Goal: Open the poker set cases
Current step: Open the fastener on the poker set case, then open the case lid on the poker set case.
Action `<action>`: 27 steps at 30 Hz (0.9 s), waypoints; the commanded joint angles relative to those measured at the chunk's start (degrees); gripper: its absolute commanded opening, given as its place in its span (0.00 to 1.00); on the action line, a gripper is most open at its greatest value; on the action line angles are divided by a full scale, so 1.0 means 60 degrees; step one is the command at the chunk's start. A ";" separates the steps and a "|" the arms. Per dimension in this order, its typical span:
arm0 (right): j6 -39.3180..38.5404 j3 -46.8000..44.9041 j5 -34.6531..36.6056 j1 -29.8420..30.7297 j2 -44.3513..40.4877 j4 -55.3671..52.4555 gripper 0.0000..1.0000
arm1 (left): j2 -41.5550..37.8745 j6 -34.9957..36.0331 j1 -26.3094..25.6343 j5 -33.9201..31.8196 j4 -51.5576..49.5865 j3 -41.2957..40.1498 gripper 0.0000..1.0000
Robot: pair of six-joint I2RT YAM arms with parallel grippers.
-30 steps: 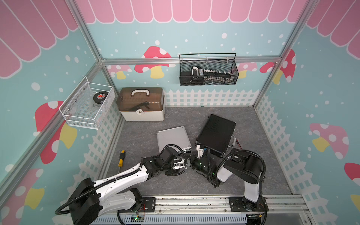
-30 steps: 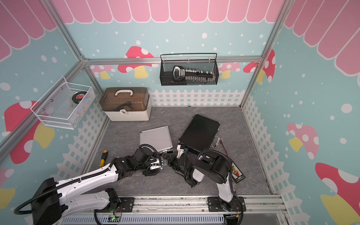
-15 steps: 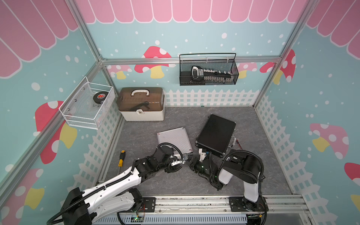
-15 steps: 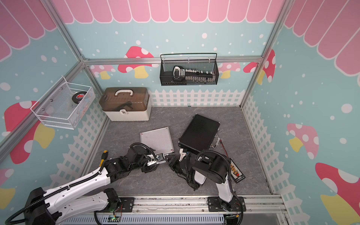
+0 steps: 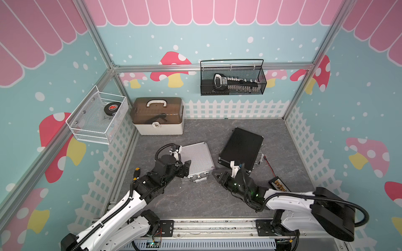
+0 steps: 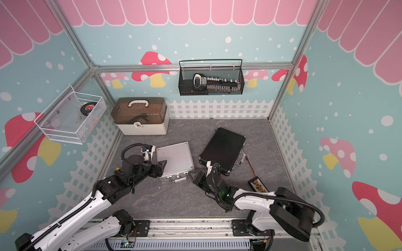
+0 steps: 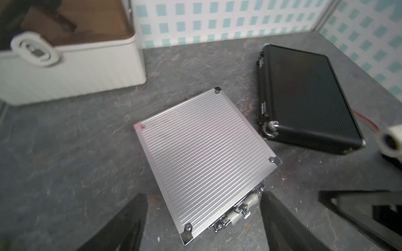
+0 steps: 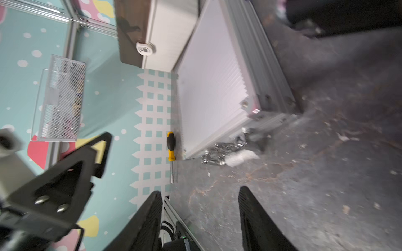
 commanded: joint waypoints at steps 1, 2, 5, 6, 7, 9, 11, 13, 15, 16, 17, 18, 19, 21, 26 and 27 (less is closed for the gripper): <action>-0.2994 0.1316 0.0751 -0.0161 -0.0745 -0.4803 0.61 | 0.0503 -0.2922 0.0740 0.0692 -0.0758 -0.0064 0.81; -0.3526 0.1603 0.0547 -0.0265 -0.0698 -0.5010 0.59 | 0.0707 -0.3237 0.1002 0.1019 -0.0729 -0.0165 0.81; -0.4552 0.2245 -0.0210 -0.0364 -0.0154 -0.5226 0.56 | 0.1256 -0.3703 0.1780 0.2112 -0.0344 -0.0394 0.81; -0.4744 0.2390 -0.0348 -0.0363 0.0044 -0.5263 0.56 | 0.1402 -0.3828 0.1977 0.2408 -0.0209 -0.0443 0.81; -0.4938 0.2508 -0.0534 -0.0362 0.0299 -0.5229 0.54 | 0.1541 -0.4032 0.2165 0.2732 -0.0088 -0.0501 0.81; -0.5241 0.2609 -0.0858 -0.0390 0.0747 -0.5018 0.51 | 0.1750 -0.4343 0.2446 0.3234 0.0123 -0.0617 0.81; -0.5313 0.2482 -0.1070 -0.0419 0.1154 -0.4552 0.52 | 0.1928 -0.4546 0.2608 0.3595 0.0495 -0.0834 0.81; -0.5272 0.2116 -0.1452 -0.0497 0.1509 -0.3565 0.53 | 0.2082 -0.4722 0.2686 0.3734 0.0798 -0.0960 0.81; -0.5217 0.1829 -0.1705 -0.0541 0.1893 -0.2675 0.55 | 0.2240 -0.4775 0.2714 0.3842 0.1090 -0.1051 0.81; -0.5247 0.1764 -0.1803 -0.0546 0.2132 -0.2280 0.56 | 0.2320 -0.4808 0.2732 0.3872 0.1194 -0.1080 0.81; -0.5246 0.1730 -0.1888 -0.0549 0.2405 -0.1957 0.57 | 0.2415 -0.4828 0.2755 0.3957 0.1277 -0.1104 0.80; -0.5219 0.1716 -0.1939 -0.0556 0.2608 -0.1787 0.57 | 0.2503 -0.4837 0.2788 0.4049 0.1350 -0.1117 0.80; -0.5176 0.1654 -0.2021 -0.0555 0.2830 -0.1424 0.57 | 0.2613 -0.4855 0.2821 0.4185 0.1428 -0.1140 0.80; -0.5045 0.1528 -0.2129 -0.0553 0.3220 -0.0792 0.58 | 0.2756 -0.4850 0.2889 0.4332 0.1495 -0.1169 0.80; -0.4984 0.1494 -0.2160 -0.0556 0.3990 0.0119 0.61 | 0.2874 -0.4813 0.3094 0.4551 0.1838 -0.1381 0.79; -0.4938 0.1481 -0.2138 -0.0566 0.4151 0.0302 0.61 | 0.2908 -0.4825 0.3156 0.4595 0.1908 -0.1439 0.79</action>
